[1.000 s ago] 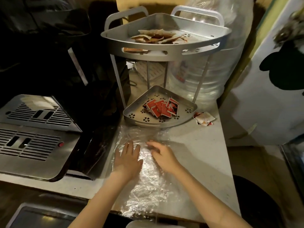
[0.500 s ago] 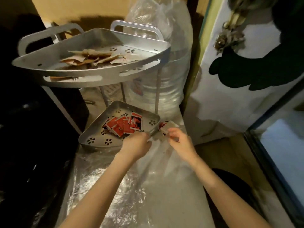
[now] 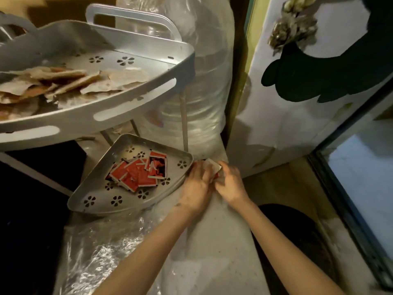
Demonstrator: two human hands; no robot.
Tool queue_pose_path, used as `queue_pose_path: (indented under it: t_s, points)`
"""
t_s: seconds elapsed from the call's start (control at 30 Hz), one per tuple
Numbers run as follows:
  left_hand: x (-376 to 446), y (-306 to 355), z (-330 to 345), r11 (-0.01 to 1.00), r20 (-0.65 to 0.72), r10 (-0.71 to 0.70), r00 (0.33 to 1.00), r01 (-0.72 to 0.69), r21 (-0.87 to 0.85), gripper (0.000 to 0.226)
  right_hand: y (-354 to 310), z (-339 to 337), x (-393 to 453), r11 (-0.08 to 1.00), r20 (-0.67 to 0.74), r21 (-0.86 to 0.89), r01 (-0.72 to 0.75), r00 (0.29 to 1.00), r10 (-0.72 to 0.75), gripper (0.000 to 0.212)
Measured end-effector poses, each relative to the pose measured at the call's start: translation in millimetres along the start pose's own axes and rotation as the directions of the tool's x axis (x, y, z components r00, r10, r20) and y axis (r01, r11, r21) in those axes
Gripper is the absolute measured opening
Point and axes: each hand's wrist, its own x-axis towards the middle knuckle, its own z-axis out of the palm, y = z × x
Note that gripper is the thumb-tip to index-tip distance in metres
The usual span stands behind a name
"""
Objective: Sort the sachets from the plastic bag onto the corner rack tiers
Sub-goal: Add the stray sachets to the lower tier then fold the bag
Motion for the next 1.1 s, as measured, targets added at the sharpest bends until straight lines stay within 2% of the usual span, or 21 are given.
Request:
queue_pose_path:
  t_s: [0.13,0.23,0.3,0.43,0.57,0.7,0.8,0.9,1.0,1.1]
  points:
    - [0.9,-3.3,3.6,0.999,-0.082,0.013,0.997,-0.010,0.038,0.034,3.9,5.0,-0.2,0.999,-0.056,-0.004,0.032,0.998,-0.032,0.052]
    - [0.7,-7.7,5.4,0.998,-0.151,0.052,0.987,-0.044,0.054,0.033,6.4,5.2,-5.0,0.998,-0.106,0.040,0.050,0.993,-0.045,0.047]
    - [-0.3,-6.9,2.6,0.994,-0.170,0.086,0.982,-0.074,0.075,0.032,7.7,5.2,-6.6,0.996,-0.126,0.037,0.076,0.989,-0.071,0.044]
    - [-3.9,-0.2,-6.9,0.998,-0.166,0.048,0.985,-0.041,0.044,0.029,7.6,3.1,-7.3,0.992,-0.138,0.094,0.081,0.988,-0.067,0.037]
    - [-5.5,7.7,-38.1,0.969,-0.107,-0.039,0.994,0.011,-0.248,0.026,-7.4,-10.6,-12.3,0.939,-0.111,0.341,0.043,0.994,-0.005,0.039]
    - [-11.5,16.4,-80.6,0.926,-0.191,-0.056,0.980,-0.021,-0.378,0.022,-35.6,-34.3,-23.8,0.852,-0.089,0.517,0.086,0.995,-0.046,0.032]
    - [-20.6,26.5,-119.5,0.931,-0.293,-0.030,0.956,-0.081,-0.356,0.016,-65.3,-54.8,-30.7,0.833,-0.145,0.522,0.181,0.982,-0.122,0.024]
    - [-35.3,38.3,-166.2,0.926,-0.418,0.032,0.908,-0.184,-0.331,0.018,-104.8,-79.9,-39.1,0.813,-0.200,0.483,0.325,0.945,-0.259,0.024]
    - [-54.6,48.5,-212.5,0.925,-0.554,0.064,0.830,-0.257,-0.280,0.021,-152.5,-104.0,-51.2,0.752,-0.223,0.475,0.458,0.889,-0.401,0.021]
    - [-74.1,54.1,-255.9,0.933,-0.624,0.081,0.778,-0.279,-0.227,0.025,-197.8,-121.1,-59.8,0.661,-0.300,0.460,0.593,0.804,-0.513,0.020]
